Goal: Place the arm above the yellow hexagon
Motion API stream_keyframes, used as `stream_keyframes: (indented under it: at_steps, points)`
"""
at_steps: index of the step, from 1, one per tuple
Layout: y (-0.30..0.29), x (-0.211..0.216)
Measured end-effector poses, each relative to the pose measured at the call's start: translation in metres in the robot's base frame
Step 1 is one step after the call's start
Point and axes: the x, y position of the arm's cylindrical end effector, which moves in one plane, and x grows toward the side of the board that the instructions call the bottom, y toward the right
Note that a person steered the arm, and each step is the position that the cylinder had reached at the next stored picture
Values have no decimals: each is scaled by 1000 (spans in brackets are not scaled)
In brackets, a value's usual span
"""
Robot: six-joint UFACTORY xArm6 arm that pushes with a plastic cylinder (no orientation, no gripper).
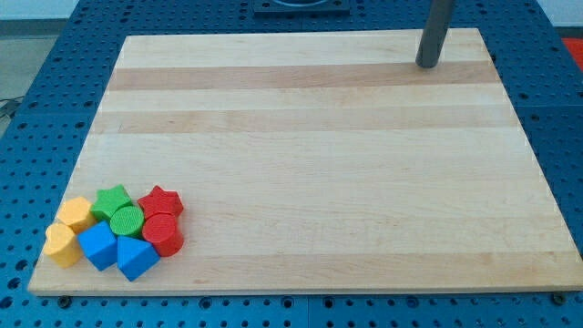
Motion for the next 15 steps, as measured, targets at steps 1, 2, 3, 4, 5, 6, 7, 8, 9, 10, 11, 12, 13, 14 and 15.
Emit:
stream_keyframes:
  at_steps: [1, 2, 3, 4, 5, 6, 7, 8, 9, 10, 11, 12, 13, 14, 15]
  points:
    - [-44, 0]
    - [-129, 0]
    - [-229, 0]
    - [-329, 0]
    - [-410, 14]
    - [-460, 39]
    - [-477, 70]
    - [-489, 101]
    - [-492, 122]
    - [-495, 128]
    - [-495, 128]
    - [-495, 129]
    - [-495, 138]
    - [-495, 171]
    - [-495, 196]
